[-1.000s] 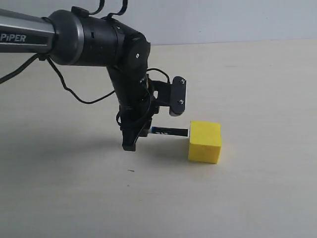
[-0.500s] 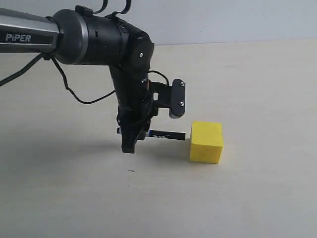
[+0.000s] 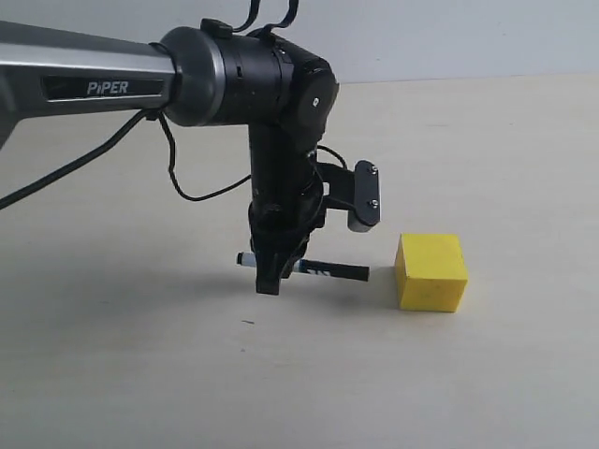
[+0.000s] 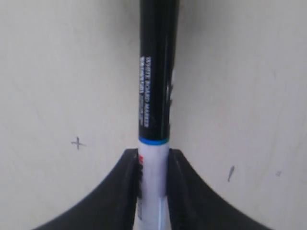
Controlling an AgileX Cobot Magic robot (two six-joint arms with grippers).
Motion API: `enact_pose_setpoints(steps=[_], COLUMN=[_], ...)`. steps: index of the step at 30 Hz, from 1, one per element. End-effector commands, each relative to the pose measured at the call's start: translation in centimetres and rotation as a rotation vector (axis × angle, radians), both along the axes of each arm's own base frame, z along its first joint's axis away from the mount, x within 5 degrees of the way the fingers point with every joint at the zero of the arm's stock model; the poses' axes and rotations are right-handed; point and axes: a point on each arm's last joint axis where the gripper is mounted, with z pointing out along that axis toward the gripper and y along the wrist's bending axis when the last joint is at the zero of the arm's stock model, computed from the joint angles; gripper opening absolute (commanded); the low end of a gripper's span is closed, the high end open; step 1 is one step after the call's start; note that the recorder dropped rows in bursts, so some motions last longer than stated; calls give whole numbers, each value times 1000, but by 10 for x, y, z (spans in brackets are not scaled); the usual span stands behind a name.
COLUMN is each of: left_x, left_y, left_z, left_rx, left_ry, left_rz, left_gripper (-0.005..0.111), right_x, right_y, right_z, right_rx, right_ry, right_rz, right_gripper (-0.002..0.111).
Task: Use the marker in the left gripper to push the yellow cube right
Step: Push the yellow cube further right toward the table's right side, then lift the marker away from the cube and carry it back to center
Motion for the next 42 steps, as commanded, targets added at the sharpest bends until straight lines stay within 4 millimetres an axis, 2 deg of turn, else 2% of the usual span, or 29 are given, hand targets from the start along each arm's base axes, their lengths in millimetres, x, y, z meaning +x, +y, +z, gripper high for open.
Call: enact_pose_setpoints(steps=[1, 7, 10, 18, 22, 26, 33, 36, 38, 42], left_x=[-5, -18, -21, -16, -17, -13, -24, -26, -24, -13], left_y=[-5, -36, -43, -24, -21, -31, -56, -59, -54, -33], left_z=[2, 4, 10, 12, 10, 7, -1, -2, 0, 16], left_rx=[0, -109, -124, -21, 0, -79, -172, -184, -155, -108], left_ry=[4, -66, -72, 15, 19, -33, -88, -96, -105, -71], left_rz=[2, -63, -75, 2, 57, 149, 94, 86, 78, 207], left_gripper=[0, 0, 0, 0, 0, 0, 0, 0, 0, 0], right_x=[0, 0, 0, 0, 0, 0, 0, 0, 0, 0], right_y=[0, 0, 0, 0, 0, 0, 0, 0, 0, 0], right_z=[0, -1, -1, -1, -1, -1, -1, -1, -1, -1], right_rx=[-1, -2, -2, -2, -2, -2, -2, -2, -2, -2], right_ry=[-11, -4, -4, -4, -4, -4, -4, -4, -4, -4], right_rz=[-2, -1, -1, -1, -1, -1, -1, -1, -1, -1], right_gripper=[0, 0, 0, 0, 0, 0, 0, 0, 0, 0])
